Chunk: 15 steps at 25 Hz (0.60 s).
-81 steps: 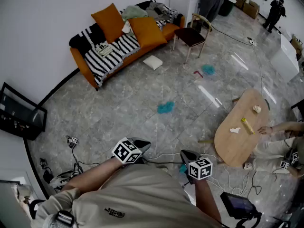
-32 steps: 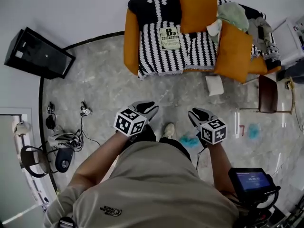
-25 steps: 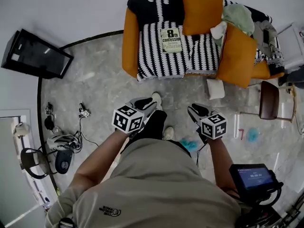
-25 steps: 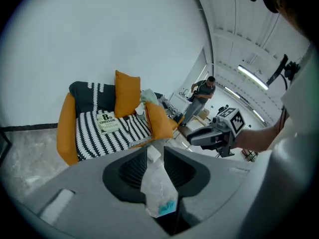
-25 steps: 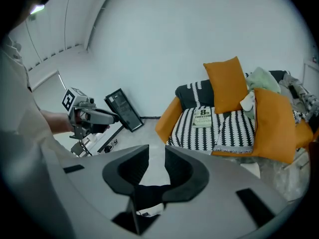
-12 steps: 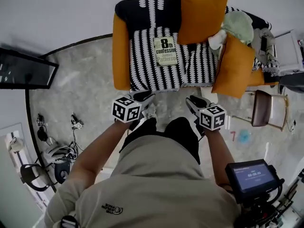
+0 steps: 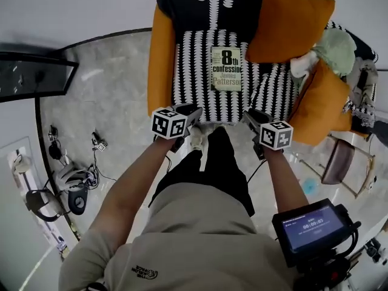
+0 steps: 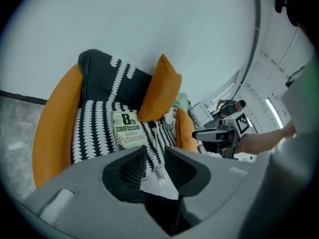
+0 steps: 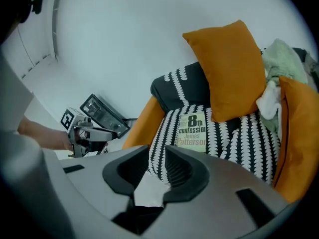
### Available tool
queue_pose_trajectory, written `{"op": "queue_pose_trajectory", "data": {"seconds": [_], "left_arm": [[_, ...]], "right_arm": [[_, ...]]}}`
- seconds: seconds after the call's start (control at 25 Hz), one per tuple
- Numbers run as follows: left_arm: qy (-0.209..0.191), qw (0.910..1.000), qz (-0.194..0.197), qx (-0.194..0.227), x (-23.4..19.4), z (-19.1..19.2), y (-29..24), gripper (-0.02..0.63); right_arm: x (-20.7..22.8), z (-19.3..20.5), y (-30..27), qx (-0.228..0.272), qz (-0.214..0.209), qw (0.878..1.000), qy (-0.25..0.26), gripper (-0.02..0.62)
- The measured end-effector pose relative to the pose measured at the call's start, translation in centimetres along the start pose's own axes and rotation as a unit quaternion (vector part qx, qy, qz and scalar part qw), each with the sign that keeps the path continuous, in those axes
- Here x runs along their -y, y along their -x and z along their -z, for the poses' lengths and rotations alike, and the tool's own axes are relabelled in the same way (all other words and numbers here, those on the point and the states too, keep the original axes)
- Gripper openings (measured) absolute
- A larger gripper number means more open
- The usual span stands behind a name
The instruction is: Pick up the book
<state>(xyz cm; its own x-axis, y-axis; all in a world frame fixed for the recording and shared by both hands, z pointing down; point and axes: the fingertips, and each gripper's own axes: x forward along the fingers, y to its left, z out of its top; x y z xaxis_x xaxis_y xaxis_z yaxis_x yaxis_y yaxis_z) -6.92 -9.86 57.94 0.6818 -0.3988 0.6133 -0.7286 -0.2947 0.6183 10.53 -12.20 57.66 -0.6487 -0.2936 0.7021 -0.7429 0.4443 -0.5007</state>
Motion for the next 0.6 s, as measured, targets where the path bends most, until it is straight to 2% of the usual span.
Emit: {"op": "queue_pose_trajectory", "data": {"seconds": [0.12, 0.28, 0.44, 0.6], "left_arm": [[0.03, 0.999, -0.025, -0.021, -4.0, -0.7, -4.1, 0.11], [0.071, 0.9965, -0.031, -0.029, -7.0, -1.2, -7.6, 0.131], [0.082, 0.9935, -0.047, -0.063, -11.1, -1.3, -14.2, 0.143], [0.106, 0.9892, -0.063, -0.08, -12.6, -1.2, -18.9, 0.15]], "right_arm": [[5.2, -1.5, -4.9, -0.019, -0.011, 1.0, -0.019, 0.106], [9.6, -2.3, -9.2, -0.042, -0.02, 0.997, -0.063, 0.107], [15.8, -2.7, -15.0, -0.082, -0.027, 0.994, -0.07, 0.113], [20.3, -2.9, -17.5, -0.096, -0.027, 0.993, -0.07, 0.114]]}}
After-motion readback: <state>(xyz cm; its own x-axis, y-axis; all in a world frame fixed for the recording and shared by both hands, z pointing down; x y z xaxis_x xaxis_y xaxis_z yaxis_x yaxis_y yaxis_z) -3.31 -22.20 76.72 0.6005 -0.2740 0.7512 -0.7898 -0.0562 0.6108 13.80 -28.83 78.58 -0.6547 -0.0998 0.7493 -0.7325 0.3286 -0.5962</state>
